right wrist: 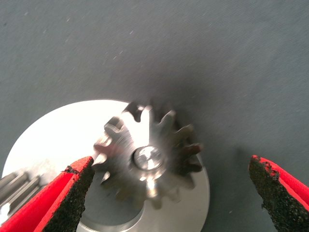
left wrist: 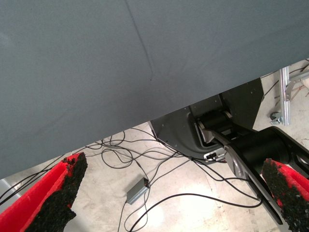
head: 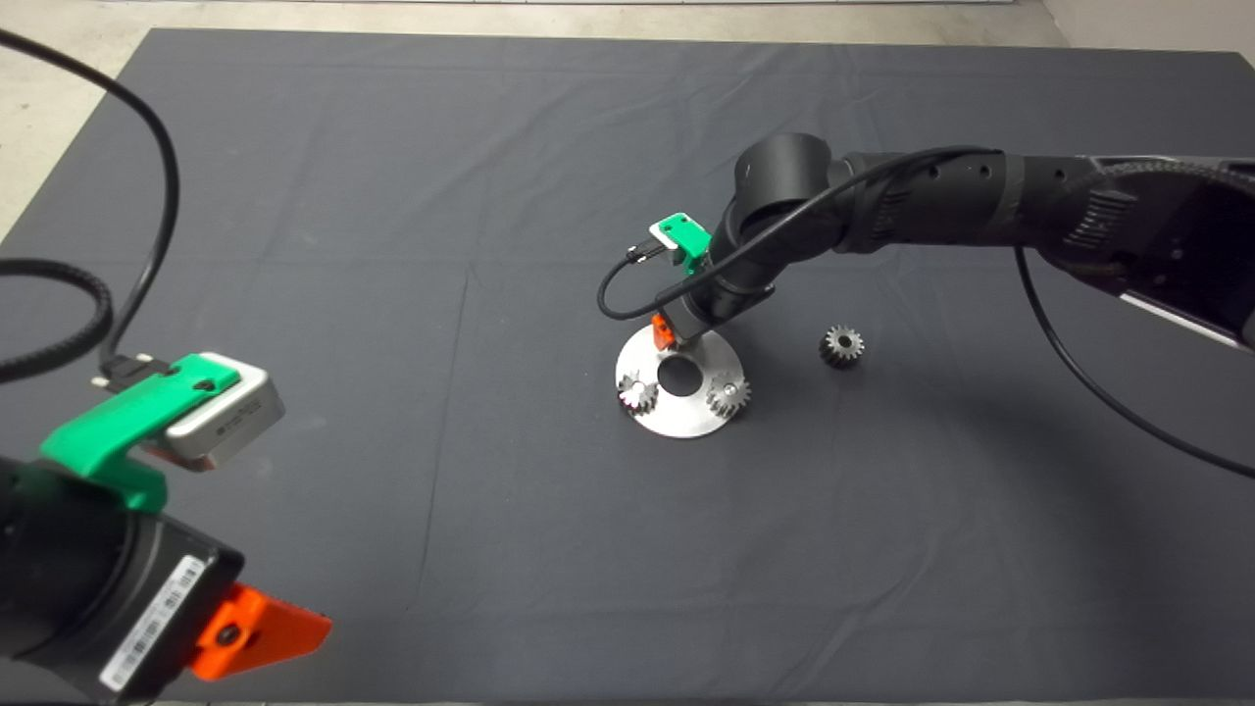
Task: Remove an incorrectly installed larger gear and replace it with the correct smaller gear
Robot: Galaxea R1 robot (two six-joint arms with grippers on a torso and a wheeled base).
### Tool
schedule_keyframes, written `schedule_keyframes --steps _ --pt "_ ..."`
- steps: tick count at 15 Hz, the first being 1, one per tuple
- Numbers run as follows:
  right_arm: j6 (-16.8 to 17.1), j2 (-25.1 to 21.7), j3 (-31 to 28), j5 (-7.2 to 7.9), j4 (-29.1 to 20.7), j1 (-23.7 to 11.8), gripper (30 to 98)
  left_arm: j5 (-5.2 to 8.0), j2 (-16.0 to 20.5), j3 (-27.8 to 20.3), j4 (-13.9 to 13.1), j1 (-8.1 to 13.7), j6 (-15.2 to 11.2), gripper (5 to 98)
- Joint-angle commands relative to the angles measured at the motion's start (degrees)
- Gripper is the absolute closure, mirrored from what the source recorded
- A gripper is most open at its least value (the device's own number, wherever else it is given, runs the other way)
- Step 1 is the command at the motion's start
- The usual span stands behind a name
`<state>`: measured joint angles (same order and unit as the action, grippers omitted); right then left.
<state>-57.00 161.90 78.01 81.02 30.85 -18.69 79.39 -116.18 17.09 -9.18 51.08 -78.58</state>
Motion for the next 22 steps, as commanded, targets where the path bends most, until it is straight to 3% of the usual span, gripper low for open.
schedule_keyframes --steps 1,5,6,17,20,22 --pt "0.1 0.0 0.0 0.01 2.5 -1.0 43.7 -0.02 -0.1 -0.7 0.0 0.2 -0.2 10.7" --pt "0.1 0.0 0.4 -0.07 2.5 -0.1 49.2 -0.02 -0.1 -0.7 0.0 0.2 -0.2 10.7" --pt "0.1 0.1 0.4 -0.07 2.5 0.2 53.2 -0.02 -0.1 -0.7 0.0 0.2 -0.2 10.7" --pt "0.1 0.1 0.3 -0.84 4.9 0.2 63.2 -0.02 -0.1 -0.7 0.0 -0.1 -0.2 10.7" --pt "0.1 0.0 0.0 -3.68 5.6 0.3 67.4 -0.02 -0.1 -0.7 0.0 -0.2 -0.2 10.7" --pt "0.1 0.1 0.0 -3.94 6.4 0.3 67.7 -0.02 -0.1 -0.7 0.0 -0.2 -0.2 10.7"
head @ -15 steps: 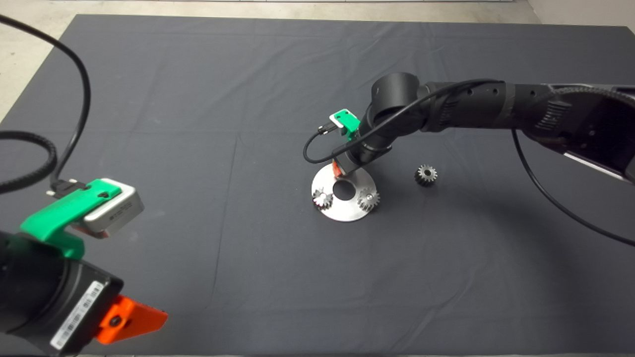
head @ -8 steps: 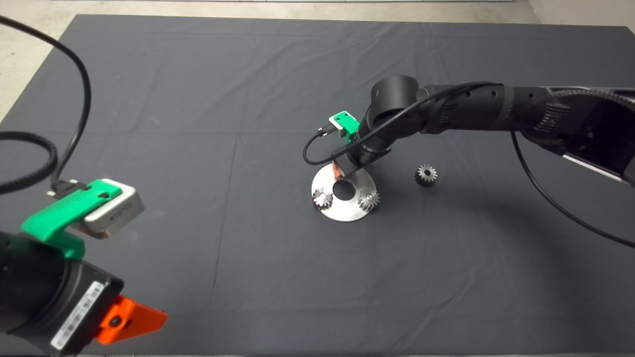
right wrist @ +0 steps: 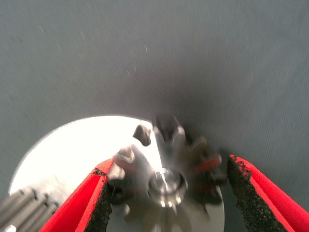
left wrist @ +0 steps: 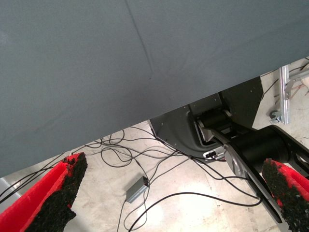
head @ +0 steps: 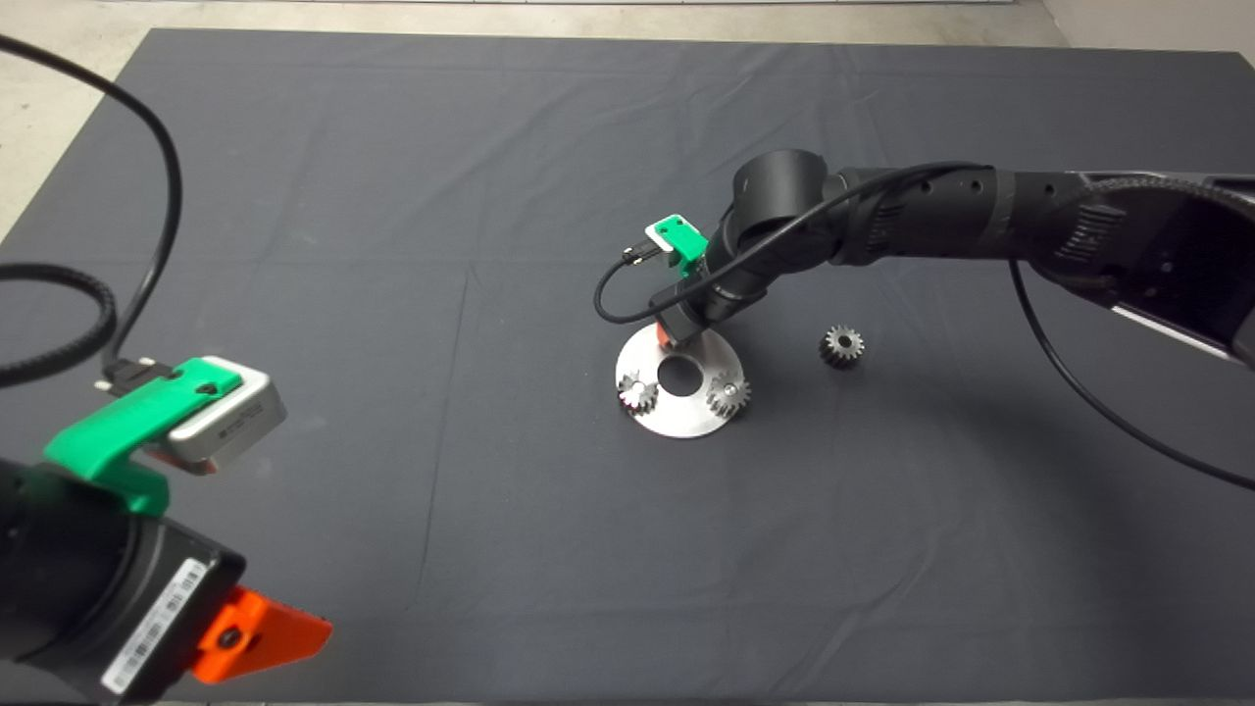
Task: Remove an incorrectly installed larger gear and replace it with the correct smaller gear
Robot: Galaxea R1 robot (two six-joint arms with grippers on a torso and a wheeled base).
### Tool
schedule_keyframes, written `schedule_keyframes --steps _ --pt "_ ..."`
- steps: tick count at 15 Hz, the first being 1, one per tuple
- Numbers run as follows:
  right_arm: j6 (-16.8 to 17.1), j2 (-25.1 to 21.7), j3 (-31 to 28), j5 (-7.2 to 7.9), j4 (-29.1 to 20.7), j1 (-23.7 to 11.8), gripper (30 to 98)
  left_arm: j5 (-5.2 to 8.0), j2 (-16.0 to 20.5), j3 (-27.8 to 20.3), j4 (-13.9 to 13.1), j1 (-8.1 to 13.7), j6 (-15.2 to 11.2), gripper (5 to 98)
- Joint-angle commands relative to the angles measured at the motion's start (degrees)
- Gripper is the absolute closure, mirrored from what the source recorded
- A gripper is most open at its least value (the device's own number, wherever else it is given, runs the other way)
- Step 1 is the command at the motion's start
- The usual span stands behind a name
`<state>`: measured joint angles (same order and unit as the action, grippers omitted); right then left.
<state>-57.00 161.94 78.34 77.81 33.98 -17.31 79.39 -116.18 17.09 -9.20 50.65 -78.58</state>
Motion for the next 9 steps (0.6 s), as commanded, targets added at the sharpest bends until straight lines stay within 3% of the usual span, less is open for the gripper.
schedule_keyframes --steps 1,3,9 --pt "0.3 0.2 -0.3 -0.73 3.7 -1.1 67.7 -0.02 -0.1 -0.7 0.0 0.2 -0.2 10.7" --pt "0.2 0.2 -0.2 -0.73 4.2 -1.1 71.9 0.07 0.0 -0.7 0.0 0.2 -0.2 10.7" --pt "0.7 0.1 -0.1 -0.82 4.3 -0.4 75.7 0.16 0.0 -0.7 0.0 0.2 -0.2 10.7"
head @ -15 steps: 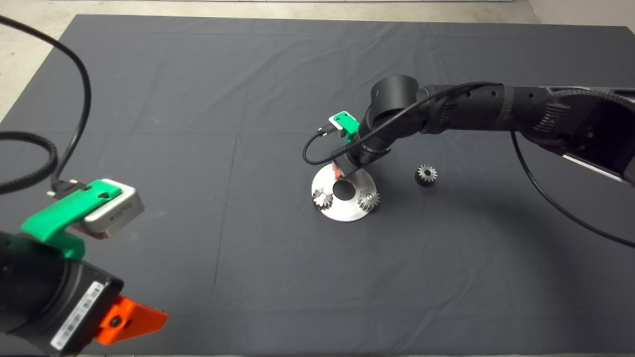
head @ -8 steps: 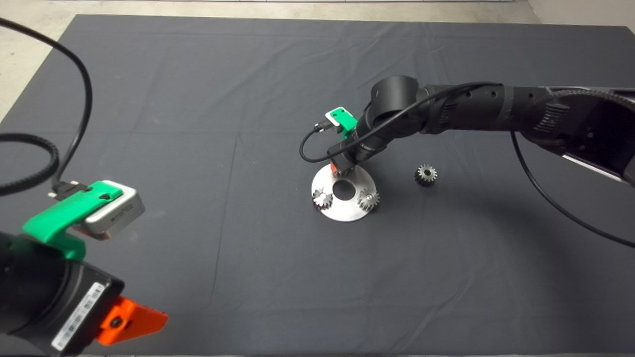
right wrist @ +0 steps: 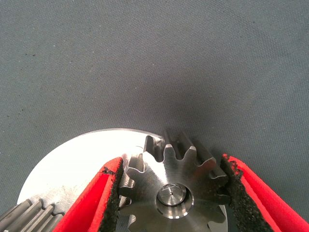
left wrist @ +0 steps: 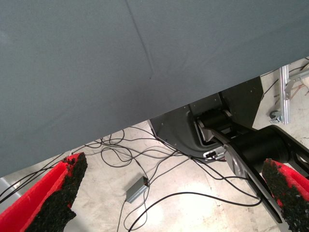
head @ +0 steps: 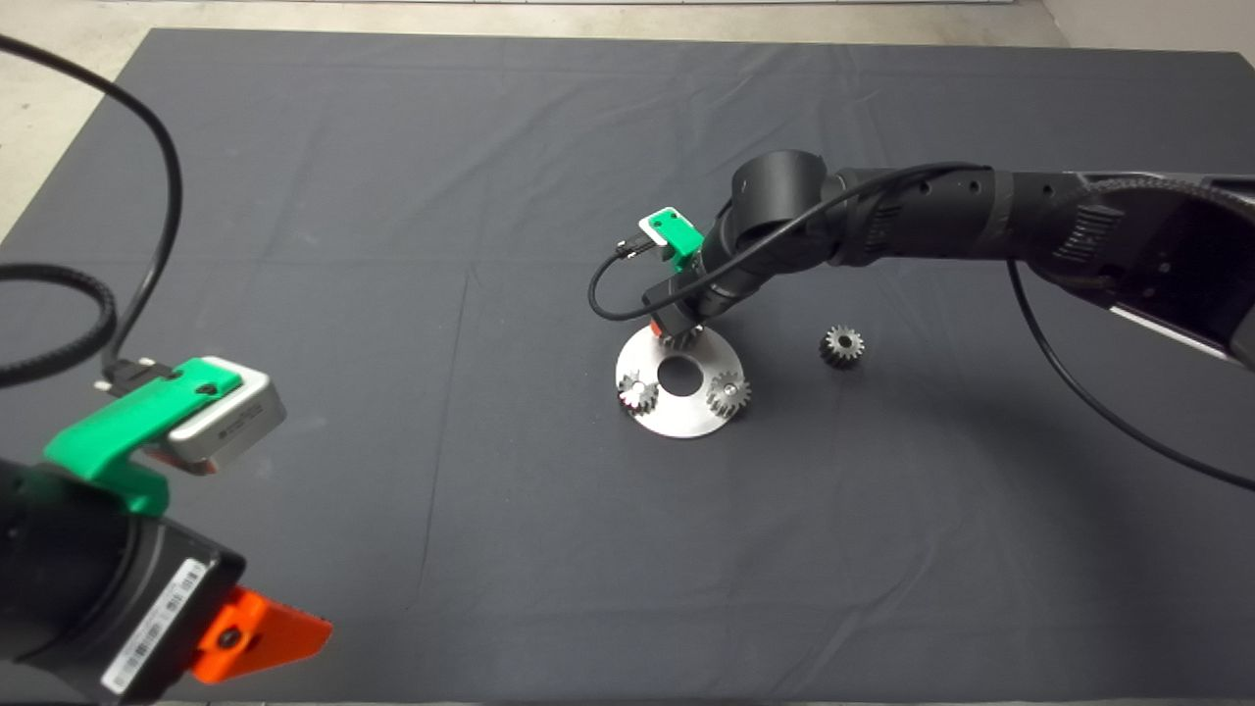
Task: Remove an incorrectly installed larger gear and replace it with the correct smaller gear
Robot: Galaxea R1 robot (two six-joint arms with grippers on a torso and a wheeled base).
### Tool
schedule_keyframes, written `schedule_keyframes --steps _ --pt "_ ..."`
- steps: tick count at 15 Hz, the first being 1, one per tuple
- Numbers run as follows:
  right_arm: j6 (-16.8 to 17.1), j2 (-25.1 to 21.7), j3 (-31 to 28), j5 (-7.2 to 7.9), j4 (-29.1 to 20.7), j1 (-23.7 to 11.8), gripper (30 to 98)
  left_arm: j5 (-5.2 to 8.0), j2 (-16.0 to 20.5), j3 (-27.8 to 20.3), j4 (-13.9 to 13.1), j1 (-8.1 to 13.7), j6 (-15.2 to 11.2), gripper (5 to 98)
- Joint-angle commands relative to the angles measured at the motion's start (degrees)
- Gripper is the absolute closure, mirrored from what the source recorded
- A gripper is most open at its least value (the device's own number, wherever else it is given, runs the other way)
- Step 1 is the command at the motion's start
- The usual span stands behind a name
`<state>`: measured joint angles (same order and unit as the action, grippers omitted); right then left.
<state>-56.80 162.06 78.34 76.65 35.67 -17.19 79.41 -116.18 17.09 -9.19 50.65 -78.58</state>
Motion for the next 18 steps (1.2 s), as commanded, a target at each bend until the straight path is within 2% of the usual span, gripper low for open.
schedule_keyframes --steps 1,14,18 --pt "0.6 0.0 -0.4 0.43 2.6 -0.2 76.8 0.22 0.1 -0.7 0.0 0.2 -0.3 10.7" --pt "0.0 0.1 -1.4 0.51 2.3 -0.8 78.9 0.06 0.1 -0.7 0.0 -0.4 -0.3 10.7" --pt "0.0 0.0 -1.5 0.51 1.9 -2.8 79.1 0.04 -0.1 -0.7 0.0 -0.6 -0.2 10.7"
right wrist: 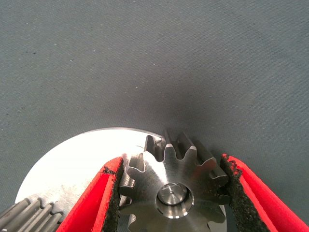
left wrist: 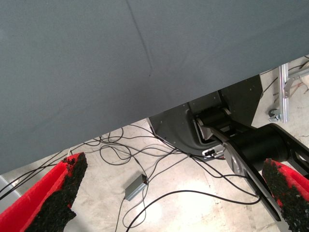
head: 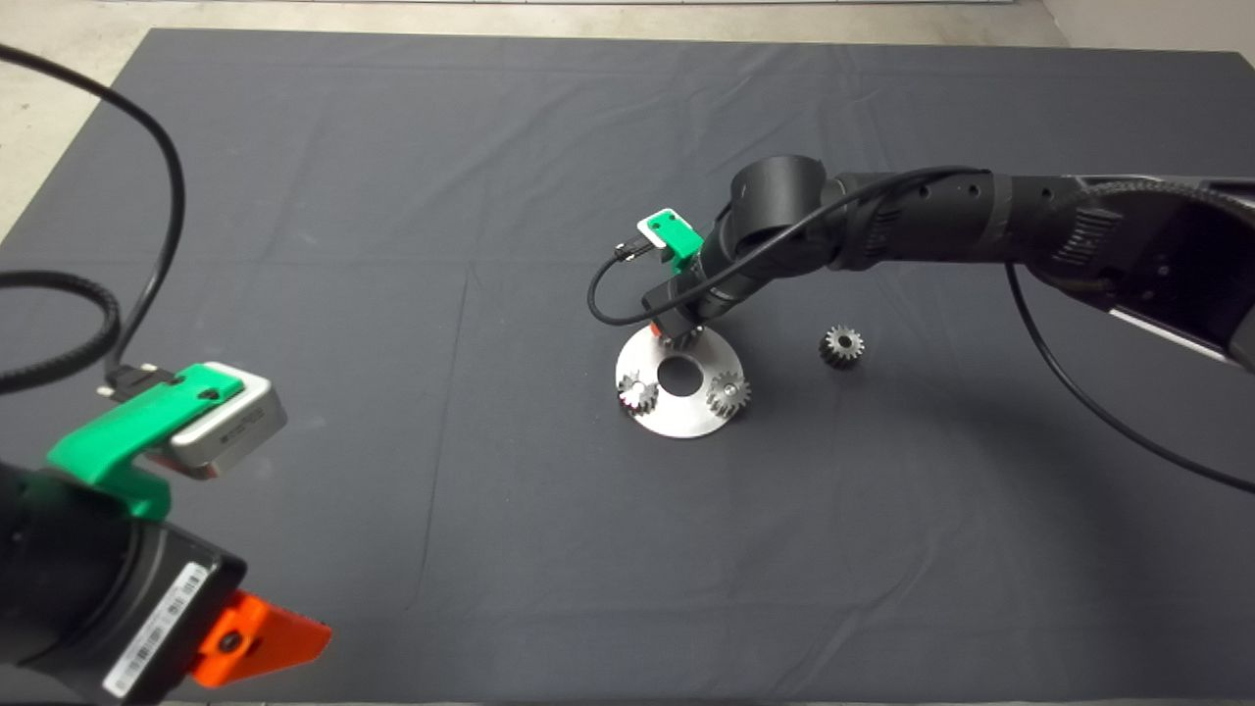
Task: Remove an incorrectly installed larger gear and replace it with the correct smaller gear
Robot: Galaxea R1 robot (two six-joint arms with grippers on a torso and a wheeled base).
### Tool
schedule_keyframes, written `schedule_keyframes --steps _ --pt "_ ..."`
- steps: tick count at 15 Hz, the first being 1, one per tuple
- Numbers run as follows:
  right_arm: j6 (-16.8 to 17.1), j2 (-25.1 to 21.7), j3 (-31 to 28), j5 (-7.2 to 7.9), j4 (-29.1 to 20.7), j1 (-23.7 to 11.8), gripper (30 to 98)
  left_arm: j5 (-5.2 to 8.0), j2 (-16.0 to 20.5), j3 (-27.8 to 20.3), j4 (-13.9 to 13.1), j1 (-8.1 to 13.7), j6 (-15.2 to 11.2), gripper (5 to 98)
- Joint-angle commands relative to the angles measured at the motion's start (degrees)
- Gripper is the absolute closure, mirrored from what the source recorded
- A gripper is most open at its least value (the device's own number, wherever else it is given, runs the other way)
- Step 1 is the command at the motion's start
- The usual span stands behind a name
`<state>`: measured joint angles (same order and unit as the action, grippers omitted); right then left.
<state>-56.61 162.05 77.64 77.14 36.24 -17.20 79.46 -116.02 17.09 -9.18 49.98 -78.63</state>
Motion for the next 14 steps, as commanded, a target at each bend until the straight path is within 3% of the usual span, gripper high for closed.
schedule_keyframes --steps 1,11,14 --pt "-0.3 0.1 -0.8 0.03 1.4 -3.2 79.1 -0.01 -0.2 -0.7 0.0 0.0 -0.1 10.7" --pt "-0.3 -0.2 -1.9 0.21 -3.2 -7.5 79.1 -0.01 -0.2 -0.7 0.0 0.0 -0.2 10.7" --pt "-0.7 -2.5 -4.3 0.74 -4.9 -8.0 79.1 -0.01 -0.2 -0.7 0.0 -0.1 -0.2 10.7"
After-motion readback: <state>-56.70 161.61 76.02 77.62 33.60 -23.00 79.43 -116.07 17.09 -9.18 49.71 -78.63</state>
